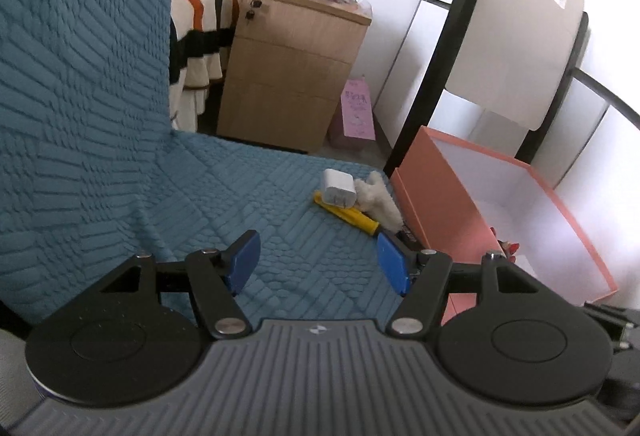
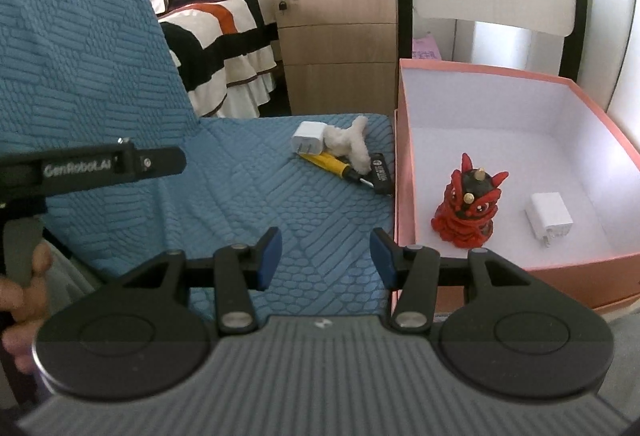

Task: Organize rigid objects
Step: 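Move the left tool toward the second white charger while the right tool approaches the white plush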

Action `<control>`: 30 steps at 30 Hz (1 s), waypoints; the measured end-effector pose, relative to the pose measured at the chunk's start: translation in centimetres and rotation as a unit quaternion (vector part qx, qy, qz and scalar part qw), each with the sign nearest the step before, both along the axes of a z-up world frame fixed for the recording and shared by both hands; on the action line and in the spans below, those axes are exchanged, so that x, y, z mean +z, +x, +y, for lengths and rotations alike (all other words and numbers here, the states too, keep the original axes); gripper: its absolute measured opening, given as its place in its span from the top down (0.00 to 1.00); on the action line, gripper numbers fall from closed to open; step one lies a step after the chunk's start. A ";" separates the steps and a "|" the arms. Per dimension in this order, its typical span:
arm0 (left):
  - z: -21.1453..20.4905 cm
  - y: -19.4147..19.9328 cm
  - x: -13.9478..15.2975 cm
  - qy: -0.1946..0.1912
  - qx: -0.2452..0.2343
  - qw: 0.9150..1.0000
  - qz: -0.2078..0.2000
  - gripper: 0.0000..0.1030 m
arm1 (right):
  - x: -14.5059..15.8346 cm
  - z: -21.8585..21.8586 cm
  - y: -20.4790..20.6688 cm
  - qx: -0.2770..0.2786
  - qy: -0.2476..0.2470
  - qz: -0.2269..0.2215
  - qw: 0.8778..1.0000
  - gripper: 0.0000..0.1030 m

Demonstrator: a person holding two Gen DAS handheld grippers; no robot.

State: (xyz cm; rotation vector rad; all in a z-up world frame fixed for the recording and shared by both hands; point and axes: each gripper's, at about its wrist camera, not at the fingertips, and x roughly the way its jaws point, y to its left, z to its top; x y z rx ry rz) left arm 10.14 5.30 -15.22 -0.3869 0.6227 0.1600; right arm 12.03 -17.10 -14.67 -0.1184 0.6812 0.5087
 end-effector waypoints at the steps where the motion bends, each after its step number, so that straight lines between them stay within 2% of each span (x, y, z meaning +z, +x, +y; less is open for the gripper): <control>1: 0.2 0.3 -0.2 -0.005 -0.001 1.000 0.002 0.32 | -0.2 0.1 0.1 0.003 -0.001 -0.001 1.000 0.50; 7: 1.0 2.6 -1.0 -0.016 -0.016 1.000 0.007 0.32 | -1.3 0.4 1.3 0.007 -0.004 -0.003 1.000 0.50; 12: 1.6 5.3 -2.4 0.012 -0.031 0.999 0.029 0.31 | -1.8 1.1 2.4 0.015 -0.005 -0.012 1.000 0.50; 18: 3.7 9.3 -3.8 0.010 -0.038 0.998 0.054 0.31 | -2.6 3.4 3.9 0.028 -0.006 -0.012 1.000 0.50; 30: 6.2 16.5 -6.0 -0.045 -0.063 0.994 0.074 0.31 | -4.6 8.2 7.7 0.051 -0.054 -0.029 0.997 0.50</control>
